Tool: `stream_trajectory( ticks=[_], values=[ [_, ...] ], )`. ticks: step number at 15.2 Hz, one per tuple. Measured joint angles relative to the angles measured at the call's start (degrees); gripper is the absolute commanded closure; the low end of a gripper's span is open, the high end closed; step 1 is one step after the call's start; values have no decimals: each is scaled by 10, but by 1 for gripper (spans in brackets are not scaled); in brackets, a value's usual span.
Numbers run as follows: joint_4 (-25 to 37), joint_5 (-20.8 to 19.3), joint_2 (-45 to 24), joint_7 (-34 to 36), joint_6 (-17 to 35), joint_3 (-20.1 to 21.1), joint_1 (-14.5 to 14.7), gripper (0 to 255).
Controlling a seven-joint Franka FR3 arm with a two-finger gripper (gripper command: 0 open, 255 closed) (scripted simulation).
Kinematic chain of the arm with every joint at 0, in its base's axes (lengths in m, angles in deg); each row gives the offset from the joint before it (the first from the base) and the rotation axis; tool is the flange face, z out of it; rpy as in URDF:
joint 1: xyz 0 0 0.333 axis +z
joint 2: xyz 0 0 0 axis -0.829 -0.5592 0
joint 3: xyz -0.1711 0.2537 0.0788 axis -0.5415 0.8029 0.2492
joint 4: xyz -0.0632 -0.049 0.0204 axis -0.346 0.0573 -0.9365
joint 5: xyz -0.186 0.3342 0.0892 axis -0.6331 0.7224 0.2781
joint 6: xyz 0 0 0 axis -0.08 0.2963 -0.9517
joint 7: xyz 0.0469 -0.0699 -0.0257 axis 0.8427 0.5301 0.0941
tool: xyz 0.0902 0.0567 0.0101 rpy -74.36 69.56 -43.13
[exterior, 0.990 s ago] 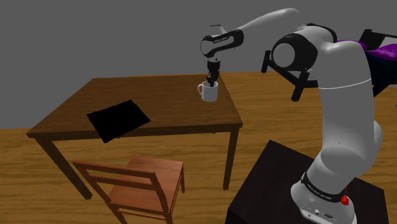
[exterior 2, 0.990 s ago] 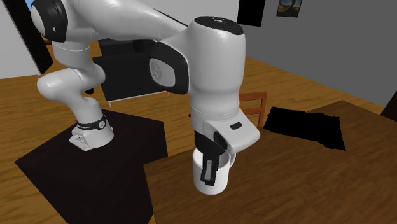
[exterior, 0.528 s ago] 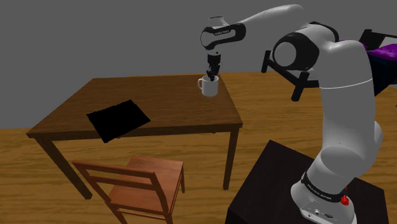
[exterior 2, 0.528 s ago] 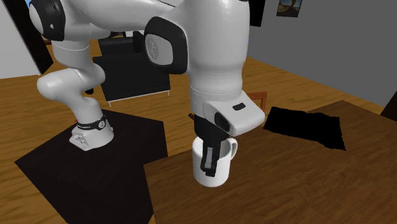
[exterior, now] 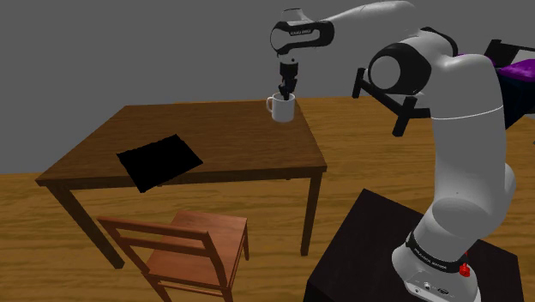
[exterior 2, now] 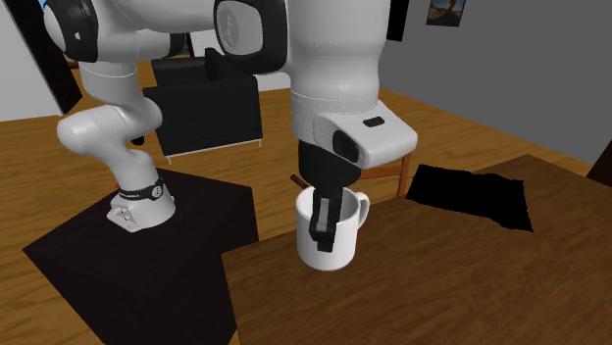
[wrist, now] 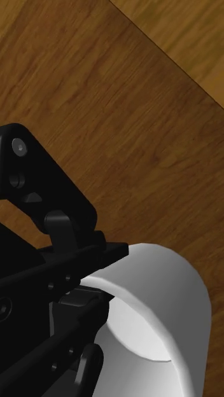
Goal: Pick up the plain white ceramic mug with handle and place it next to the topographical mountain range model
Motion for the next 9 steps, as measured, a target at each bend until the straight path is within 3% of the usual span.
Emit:
stream_trajectory(
  ticks=[6, 9],
  values=[
    [57, 1, -8, 0, -48, 0, -4, 255],
    [61, -1, -13, 23, -47, 5, 14, 255]
  ],
)
